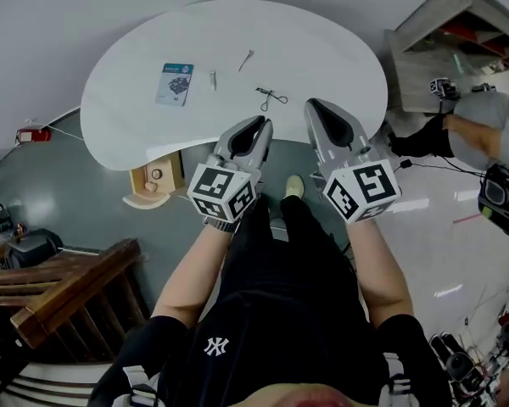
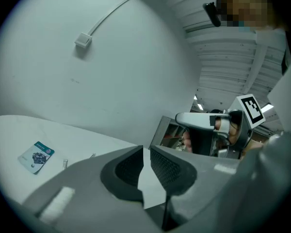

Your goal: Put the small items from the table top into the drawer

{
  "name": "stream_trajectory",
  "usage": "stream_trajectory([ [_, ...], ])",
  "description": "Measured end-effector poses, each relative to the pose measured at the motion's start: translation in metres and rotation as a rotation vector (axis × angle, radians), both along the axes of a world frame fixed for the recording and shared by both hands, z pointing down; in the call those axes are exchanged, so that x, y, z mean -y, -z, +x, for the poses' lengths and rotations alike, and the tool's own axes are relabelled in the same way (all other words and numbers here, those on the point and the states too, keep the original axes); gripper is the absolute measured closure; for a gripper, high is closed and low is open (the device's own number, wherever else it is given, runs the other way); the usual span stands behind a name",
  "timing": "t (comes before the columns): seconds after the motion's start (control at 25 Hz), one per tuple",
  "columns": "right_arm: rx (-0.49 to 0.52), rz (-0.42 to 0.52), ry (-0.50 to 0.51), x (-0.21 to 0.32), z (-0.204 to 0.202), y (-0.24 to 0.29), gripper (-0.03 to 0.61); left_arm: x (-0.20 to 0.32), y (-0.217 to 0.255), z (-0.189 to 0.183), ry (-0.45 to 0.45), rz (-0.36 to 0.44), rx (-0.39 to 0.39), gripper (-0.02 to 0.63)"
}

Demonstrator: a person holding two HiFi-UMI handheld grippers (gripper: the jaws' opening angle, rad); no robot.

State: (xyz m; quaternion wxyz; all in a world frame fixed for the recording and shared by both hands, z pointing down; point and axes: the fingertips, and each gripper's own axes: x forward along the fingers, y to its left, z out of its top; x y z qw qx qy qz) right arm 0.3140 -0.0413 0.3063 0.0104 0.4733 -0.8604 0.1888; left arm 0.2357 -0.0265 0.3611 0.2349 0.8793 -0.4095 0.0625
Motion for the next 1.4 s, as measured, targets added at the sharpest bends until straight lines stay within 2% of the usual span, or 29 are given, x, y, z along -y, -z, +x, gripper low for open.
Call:
stream_trajectory([
  [0.36,-0.018,-0.068,0.002,0.016,-0.028,-0.065,0.555,0.038,-0.084,-0.014,0.019,-0.044,0.118,0.564],
  [0.88,-0.023,-0.147,0.005,0.036,-0.028,-0.126,0.555,0.066,-0.194,-0.01,0.057,-0.156,0.288,0.552],
  [1.08,-0.022,-0.172,0.01,0.04,-0.026,-0.14,0.555,0.074,-0.22,-0.011,0.06,-0.195,0.384,0.545],
  [1.4,-0.022,-0.19,0.013,0.047,-0.02,-0.148,0.555,0.083,-0.242,-0.002,0.029,-0.225,0.471,0.545],
])
